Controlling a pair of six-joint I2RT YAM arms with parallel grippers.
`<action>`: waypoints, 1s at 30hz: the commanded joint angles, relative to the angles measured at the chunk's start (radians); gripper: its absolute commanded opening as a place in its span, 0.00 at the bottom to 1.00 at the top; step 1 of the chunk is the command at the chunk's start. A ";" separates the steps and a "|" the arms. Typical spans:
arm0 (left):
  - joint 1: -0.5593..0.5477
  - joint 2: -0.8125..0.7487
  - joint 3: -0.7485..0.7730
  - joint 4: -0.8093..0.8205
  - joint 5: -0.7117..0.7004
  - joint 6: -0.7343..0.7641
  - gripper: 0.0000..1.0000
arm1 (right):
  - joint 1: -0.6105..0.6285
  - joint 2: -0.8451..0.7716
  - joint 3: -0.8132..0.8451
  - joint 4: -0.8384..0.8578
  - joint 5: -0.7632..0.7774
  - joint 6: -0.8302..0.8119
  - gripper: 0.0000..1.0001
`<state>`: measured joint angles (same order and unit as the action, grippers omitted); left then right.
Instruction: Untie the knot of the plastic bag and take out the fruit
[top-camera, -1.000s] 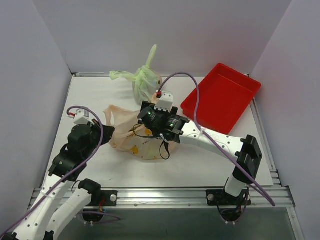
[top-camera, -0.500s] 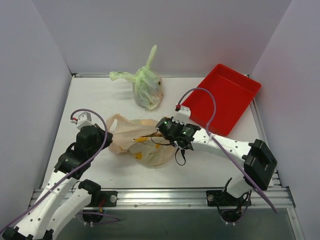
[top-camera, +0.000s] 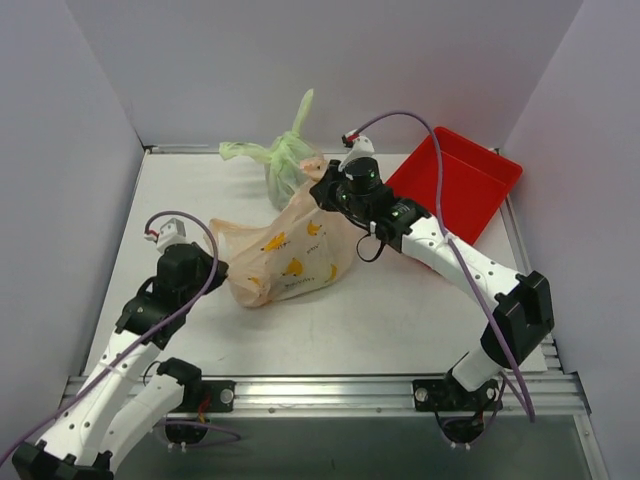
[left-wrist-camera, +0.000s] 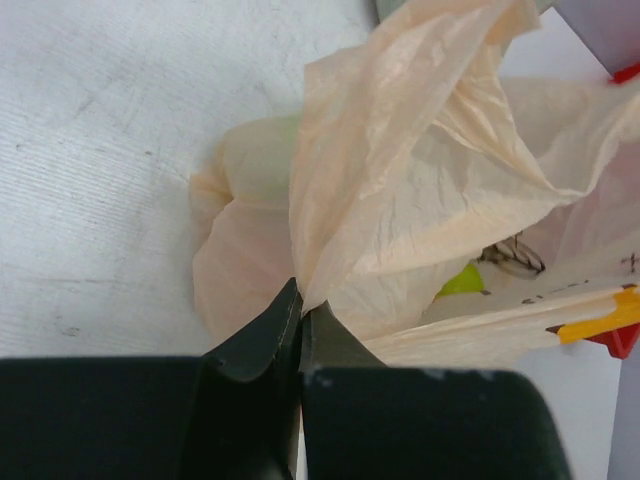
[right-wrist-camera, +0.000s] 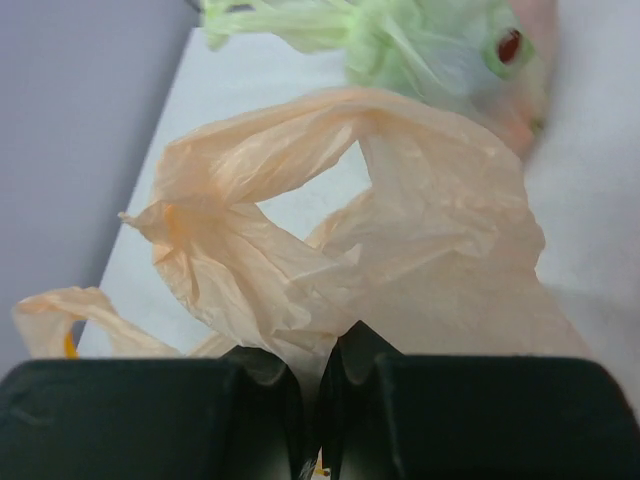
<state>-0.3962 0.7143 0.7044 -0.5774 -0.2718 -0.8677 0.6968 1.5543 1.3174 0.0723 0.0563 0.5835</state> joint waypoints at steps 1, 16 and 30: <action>0.020 -0.038 0.041 -0.044 0.009 0.090 0.08 | -0.048 0.041 0.121 0.058 -0.165 -0.188 0.00; 0.001 0.075 0.381 -0.151 0.152 0.349 0.97 | -0.028 -0.158 -0.339 0.147 -0.184 -0.152 0.00; -0.348 0.556 0.550 -0.099 -0.236 0.421 0.97 | -0.006 -0.223 -0.423 0.182 -0.128 -0.133 0.01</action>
<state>-0.7406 1.2327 1.2110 -0.7162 -0.3695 -0.4679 0.6823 1.3773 0.9138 0.2081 -0.1005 0.4435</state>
